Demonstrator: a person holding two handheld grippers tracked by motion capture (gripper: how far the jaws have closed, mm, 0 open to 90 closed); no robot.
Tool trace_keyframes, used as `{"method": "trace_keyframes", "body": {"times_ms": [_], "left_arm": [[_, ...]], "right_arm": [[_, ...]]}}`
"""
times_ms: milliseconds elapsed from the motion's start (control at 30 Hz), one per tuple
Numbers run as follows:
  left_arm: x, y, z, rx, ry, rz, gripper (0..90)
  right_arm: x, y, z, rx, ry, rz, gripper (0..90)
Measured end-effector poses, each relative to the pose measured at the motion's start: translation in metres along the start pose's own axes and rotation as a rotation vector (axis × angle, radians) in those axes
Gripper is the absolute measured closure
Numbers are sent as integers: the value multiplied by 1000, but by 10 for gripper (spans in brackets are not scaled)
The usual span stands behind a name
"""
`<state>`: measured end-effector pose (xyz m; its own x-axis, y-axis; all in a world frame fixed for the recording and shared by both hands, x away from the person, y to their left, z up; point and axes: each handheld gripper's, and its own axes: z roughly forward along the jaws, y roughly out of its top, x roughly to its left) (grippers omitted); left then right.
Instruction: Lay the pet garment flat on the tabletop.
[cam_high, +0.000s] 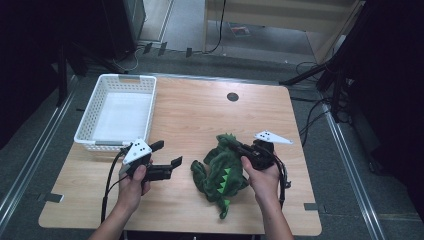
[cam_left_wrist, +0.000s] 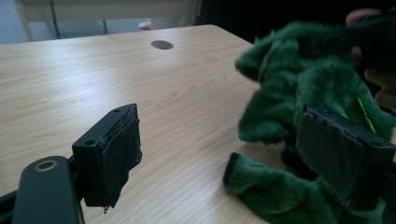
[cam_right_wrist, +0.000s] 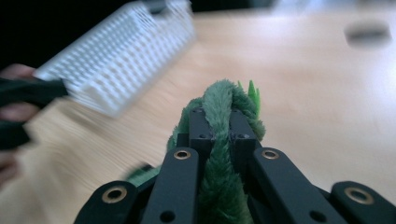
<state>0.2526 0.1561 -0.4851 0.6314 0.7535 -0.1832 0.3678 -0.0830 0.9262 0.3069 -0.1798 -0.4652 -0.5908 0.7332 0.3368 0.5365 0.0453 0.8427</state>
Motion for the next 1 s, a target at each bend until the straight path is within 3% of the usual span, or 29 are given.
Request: {"method": "trace_keyframes", "body": {"times_ms": [33,67,100,133,167,233,267,300,400,500,533,567,633,667,700,767,800,833,867,900,933,967,1000], "left_arm": [[-2,1,0,0,-15,3,145],[-5,1,2,-2,-47,10,151],[-5,1,2,-2,-47,10,152],[-7,2,3,-2,-79,13,152],[-9,1,4,-9,-146,10,152],[-11,1,5,-12,-216,3,151],[-11,1,5,-12,-216,3,151],[-13,2,7,-17,-250,-9,150],[-16,3,8,-20,-267,-15,142],[-23,5,11,-18,-280,15,158],[-25,5,11,-26,-277,24,213],[-25,5,11,-26,-277,24,334],[-29,4,10,-36,-317,59,589],[-29,4,9,-34,-330,58,718],[-28,4,9,-35,-335,49,781],[-27,5,9,-37,-339,37,822],[-25,6,9,-39,-340,23,831],[-24,6,8,-37,-344,14,831],[-22,8,8,-29,-334,1,837],[-22,9,8,-15,-320,-13,838],[-22,10,8,-7,-307,-21,837],[-22,10,8,-7,-307,-21,837],[-21,11,8,-2,-283,-37,836]], "right_arm": [[7,5,-5,-24,24,-31,850],[25,15,-15,-78,73,-107,850],[25,15,-15,-78,73,-107,850],[31,18,-18,-96,94,-131,850],[46,25,-26,-135,146,-193,850],[58,30,-32,-159,173,-234,849],[58,30,-32,-159,173,-234,849],[67,33,-37,-181,222,-244,848],[73,34,-40,-193,284,-260,847],[77,33,-40,-186,308,-283,846],[77,33,-39,-181,322,-283,846],[77,33,-39,-181,322,-283,846],[76,32,-37,-175,314,-294,844],[74,31,-36,-171,307,-293,843],[71,30,-35,-168,286,-290,843],[67,29,-32,-163,261,-277,841],[57,25,-25,-150,190,-259,822],[57,25,-25,-150,190,-259,822],[47,18,-15,-116,105,-206,711],[42,15,-9,-100,60,-182,647],[39,13,-5,-89,19,-164,605],[39,13,-5,-89,19,-164,605],[36,12,-6,-87,-27,-134,488]]}}
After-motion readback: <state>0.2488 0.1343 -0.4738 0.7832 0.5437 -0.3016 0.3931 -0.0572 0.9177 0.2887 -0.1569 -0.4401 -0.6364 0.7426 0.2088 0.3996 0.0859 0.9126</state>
